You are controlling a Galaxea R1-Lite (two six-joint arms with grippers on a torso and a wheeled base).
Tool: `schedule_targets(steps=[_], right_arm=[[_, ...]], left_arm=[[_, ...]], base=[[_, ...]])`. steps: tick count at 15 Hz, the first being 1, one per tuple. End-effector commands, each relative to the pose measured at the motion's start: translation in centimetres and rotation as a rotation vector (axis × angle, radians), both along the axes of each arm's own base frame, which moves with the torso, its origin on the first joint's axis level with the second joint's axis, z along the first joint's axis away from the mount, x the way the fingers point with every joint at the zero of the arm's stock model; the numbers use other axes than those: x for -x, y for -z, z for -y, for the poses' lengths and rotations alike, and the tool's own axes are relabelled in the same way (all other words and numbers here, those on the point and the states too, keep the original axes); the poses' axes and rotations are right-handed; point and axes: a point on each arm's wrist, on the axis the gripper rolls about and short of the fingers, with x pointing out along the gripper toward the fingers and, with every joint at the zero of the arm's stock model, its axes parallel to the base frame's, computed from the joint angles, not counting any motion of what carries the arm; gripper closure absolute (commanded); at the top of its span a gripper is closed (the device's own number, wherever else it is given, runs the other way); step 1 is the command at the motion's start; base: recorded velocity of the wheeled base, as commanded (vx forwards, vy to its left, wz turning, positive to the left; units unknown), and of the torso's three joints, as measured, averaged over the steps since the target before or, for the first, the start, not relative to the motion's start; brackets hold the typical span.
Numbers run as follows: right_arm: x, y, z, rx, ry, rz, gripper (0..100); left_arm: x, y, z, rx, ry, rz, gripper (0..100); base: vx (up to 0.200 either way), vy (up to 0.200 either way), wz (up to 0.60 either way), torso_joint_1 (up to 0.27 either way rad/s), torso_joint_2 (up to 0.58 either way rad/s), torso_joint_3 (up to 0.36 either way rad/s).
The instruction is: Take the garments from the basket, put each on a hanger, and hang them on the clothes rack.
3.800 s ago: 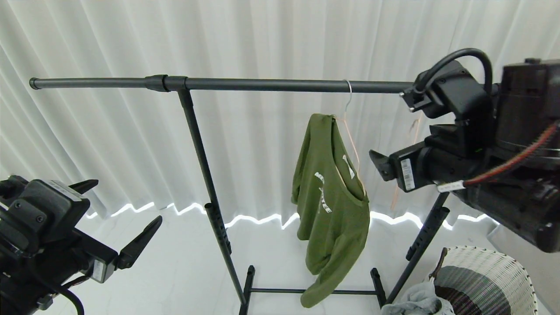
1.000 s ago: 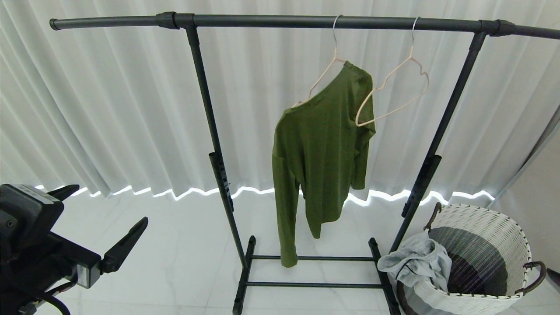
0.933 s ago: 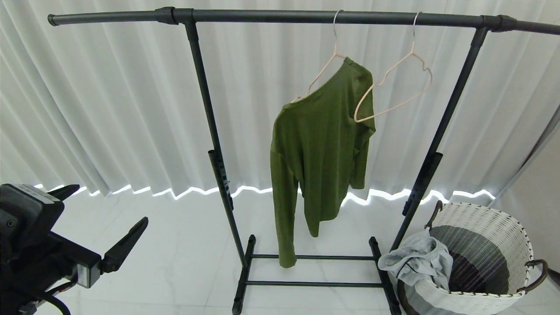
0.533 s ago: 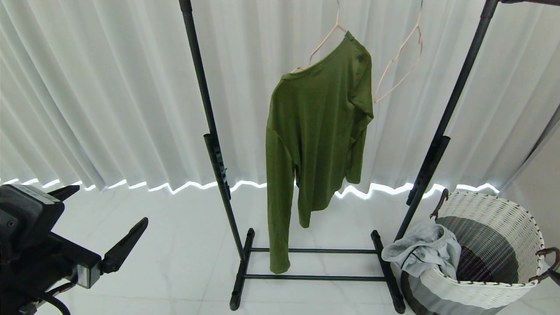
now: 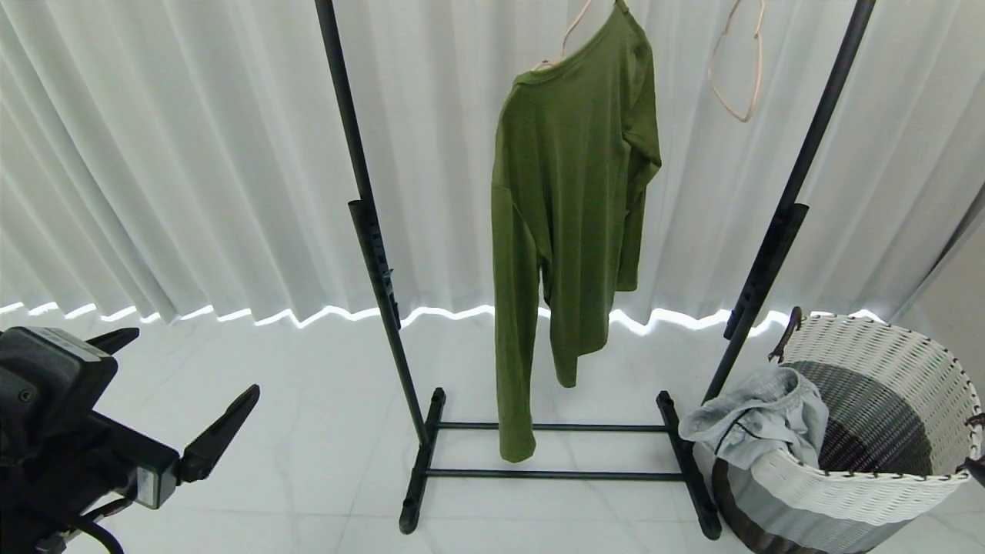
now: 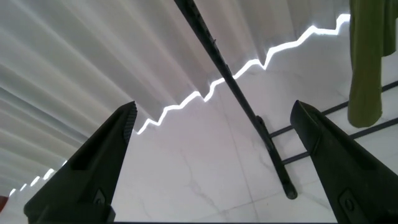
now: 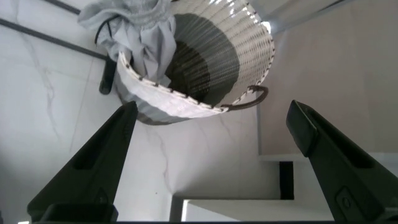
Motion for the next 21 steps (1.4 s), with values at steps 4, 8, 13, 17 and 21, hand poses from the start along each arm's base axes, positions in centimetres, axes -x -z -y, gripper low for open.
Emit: schedule_targets(steps=[4,8,13,17,21], right_arm=[[0.1,0.2,0.0,0.001,-0.001,-0.005,0],[0.1,0.3,0.0,0.002,-0.001,-0.009,0],[0.1,0.7,0.0,0.005,-0.001,-0.024,0],[0.0,0.8,0.0,0.007,-0.002,-0.032,0],[-0.1,1.2,0.0,0.01,-0.007,-0.049,0]], left_arm=[[0.0,0.2,0.0,-0.002,0.0,-0.007,0],[0.0,0.2,0.0,-0.002,0.0,-0.009,0],[0.2,0.7,0.0,-0.006,0.003,-0.025,0],[0.2,0.7,0.0,0.0,0.01,-0.029,0],[-0.1,0.8,0.1,-0.006,0.007,-0.039,0]], base=[[0.0,0.0,0.0,-0.003,0.02,0.008],[0.0,-0.2,0.0,0.001,0.0,0.008],[0.0,-0.2,0.0,0.001,0.01,0.003],[0.0,-0.1,0.0,0.001,0.0,0.001],[0.0,0.0,0.0,0.0,0.0,0.0]])
